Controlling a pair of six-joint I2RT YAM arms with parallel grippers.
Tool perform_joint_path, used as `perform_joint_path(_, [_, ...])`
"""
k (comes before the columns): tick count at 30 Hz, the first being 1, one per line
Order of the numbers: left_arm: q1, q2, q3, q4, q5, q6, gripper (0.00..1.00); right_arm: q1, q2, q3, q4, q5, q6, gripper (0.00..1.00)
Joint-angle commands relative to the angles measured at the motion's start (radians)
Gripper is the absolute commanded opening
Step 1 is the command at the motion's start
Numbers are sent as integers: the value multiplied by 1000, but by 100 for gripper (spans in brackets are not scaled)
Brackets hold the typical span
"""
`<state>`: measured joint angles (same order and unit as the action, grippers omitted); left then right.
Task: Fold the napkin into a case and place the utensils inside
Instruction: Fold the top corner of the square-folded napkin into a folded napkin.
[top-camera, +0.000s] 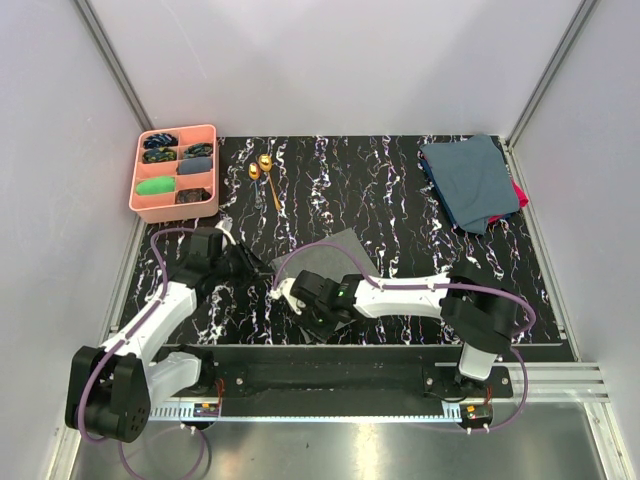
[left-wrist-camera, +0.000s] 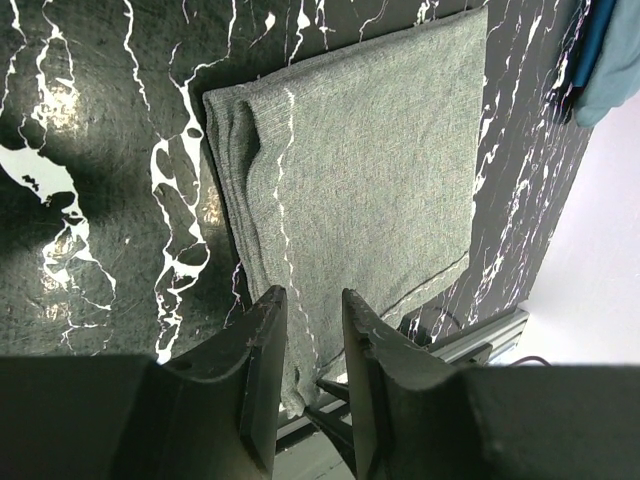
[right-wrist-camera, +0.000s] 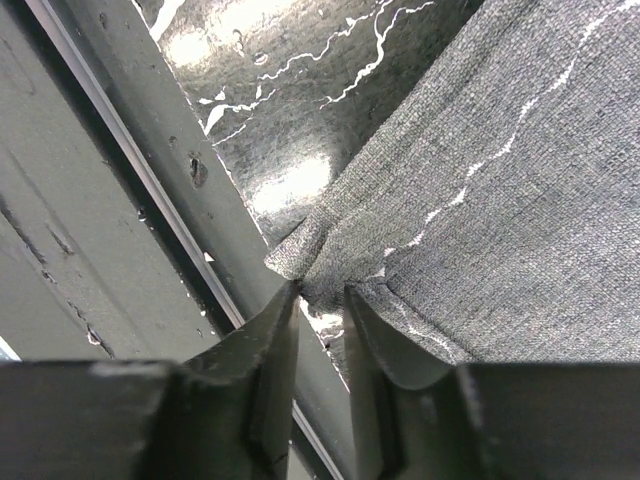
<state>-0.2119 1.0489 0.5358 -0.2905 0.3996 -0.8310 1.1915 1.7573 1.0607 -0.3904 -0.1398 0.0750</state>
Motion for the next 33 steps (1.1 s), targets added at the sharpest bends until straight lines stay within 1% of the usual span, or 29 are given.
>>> perform_joint_path(1, [8, -15, -5, 42, 39, 0, 31, 5, 1, 39, 8, 8, -14, 24])
perform_joint_path(3, [9, -15, -8, 42, 38, 0, 31, 5, -19, 39, 7, 15, -12, 13])
perform_joint_path(4, [8, -15, -10, 44, 41, 0, 31, 6, -27, 38, 7, 20, -15, 11])
perform_joint_path(6, [11, -13, -11, 48, 44, -2, 31, 5, -58, 33, 7, 45, -17, 9])
perform_joint_path(7, [11, -12, -13, 50, 44, 0, 31, 5, -67, 33, 4, 51, -17, 6])
perform_joint_path(11, [11, -9, -19, 62, 51, -6, 31, -15, -96, 35, -11, 92, -18, 0])
perform_joint_path(16, [11, -4, -30, 79, 59, -16, 31, -99, -102, 36, -11, 77, -4, 0])
perform_joint_path(17, [11, -6, -30, 82, 61, -17, 31, -143, -105, 36, -5, 66, -3, 0])
perform_joint_path(20, [11, 0, -25, 85, 70, -17, 31, -216, -91, 28, 28, 32, -17, 0])
perform_joint_path(21, [11, 2, -19, 86, 68, -16, 31, -266, -81, 42, 27, 39, -18, 0])
perform_joint_path(24, [11, 11, -10, 86, 73, -10, 31, -361, -56, 71, 31, 22, -38, 0])
perform_joint_path(29, [11, 42, 3, 94, 93, 4, 31, -477, -13, 119, 39, 2, -70, 0])
perform_joint_path(33, [11, 59, 4, 102, 105, 7, 31, -547, 39, 185, 30, -50, -110, 0])
